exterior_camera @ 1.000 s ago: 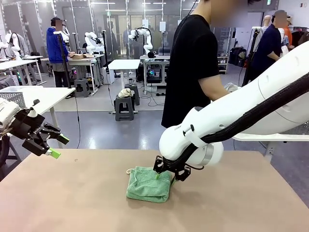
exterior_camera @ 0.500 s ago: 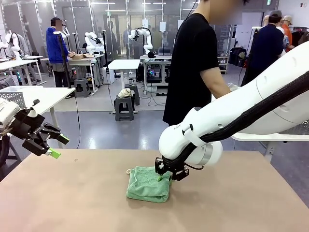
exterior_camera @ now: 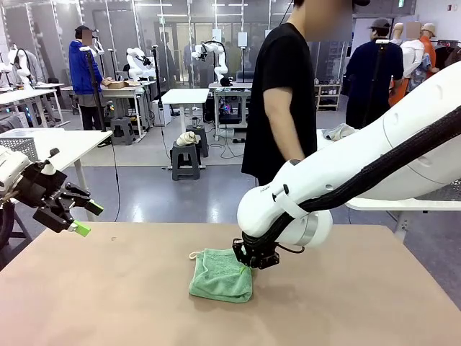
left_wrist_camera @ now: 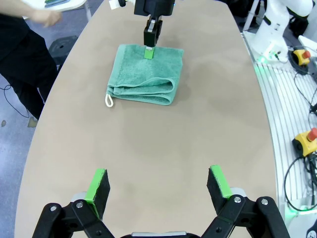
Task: Fold the towels and place them in the basket.
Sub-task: Place the folded Towel with hook on the right side of the table.
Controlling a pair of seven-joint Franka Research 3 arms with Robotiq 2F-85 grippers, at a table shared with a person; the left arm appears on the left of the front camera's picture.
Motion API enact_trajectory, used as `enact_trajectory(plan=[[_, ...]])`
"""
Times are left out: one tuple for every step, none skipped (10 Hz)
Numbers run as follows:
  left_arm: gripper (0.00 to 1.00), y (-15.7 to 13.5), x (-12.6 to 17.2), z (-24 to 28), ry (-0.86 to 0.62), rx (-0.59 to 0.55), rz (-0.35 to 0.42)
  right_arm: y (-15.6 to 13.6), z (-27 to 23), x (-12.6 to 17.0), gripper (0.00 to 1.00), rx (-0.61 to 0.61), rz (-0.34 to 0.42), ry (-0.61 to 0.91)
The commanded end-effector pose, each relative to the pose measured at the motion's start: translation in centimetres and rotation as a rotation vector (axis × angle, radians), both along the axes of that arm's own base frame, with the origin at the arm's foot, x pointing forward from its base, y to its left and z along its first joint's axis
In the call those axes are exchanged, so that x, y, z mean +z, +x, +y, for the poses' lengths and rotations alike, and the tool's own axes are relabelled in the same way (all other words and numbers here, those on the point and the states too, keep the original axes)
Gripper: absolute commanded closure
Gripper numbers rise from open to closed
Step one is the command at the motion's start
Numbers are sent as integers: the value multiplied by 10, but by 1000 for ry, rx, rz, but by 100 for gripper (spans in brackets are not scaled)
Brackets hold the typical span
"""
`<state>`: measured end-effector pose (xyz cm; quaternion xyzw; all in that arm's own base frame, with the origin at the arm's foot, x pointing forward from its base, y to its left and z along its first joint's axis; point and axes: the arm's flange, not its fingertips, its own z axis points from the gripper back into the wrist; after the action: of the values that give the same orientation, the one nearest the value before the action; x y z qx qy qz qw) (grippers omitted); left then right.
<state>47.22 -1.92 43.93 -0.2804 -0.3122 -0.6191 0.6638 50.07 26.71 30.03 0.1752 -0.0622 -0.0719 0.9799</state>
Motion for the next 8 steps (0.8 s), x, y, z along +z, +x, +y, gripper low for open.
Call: enact_trajectory(plan=[[0, 0, 1, 0, -1, 1, -1, -1, 3, 1, 100, 2, -3, 5], [0, 0, 1, 0, -1, 1, -1, -1, 3, 1, 100, 2, -3, 5], [0, 0, 1, 0, -1, 1, -1, -1, 3, 1, 100, 2, -3, 5], [0, 0, 1, 0, -1, 1, -1, -1, 3, 1, 100, 2, -3, 5], [0, 0, 1, 0, -1, 1, -1, -1, 3, 1, 100, 2, -3, 5], [0, 0, 1, 0, -1, 1, -1, -1, 3, 1, 100, 2, -3, 5], [0, 0, 1, 0, -1, 1, -1, -1, 3, 1, 100, 2, -3, 5], [0, 0, 1, 0, -1, 1, -1, -1, 2, 0, 93, 3, 0, 0]])
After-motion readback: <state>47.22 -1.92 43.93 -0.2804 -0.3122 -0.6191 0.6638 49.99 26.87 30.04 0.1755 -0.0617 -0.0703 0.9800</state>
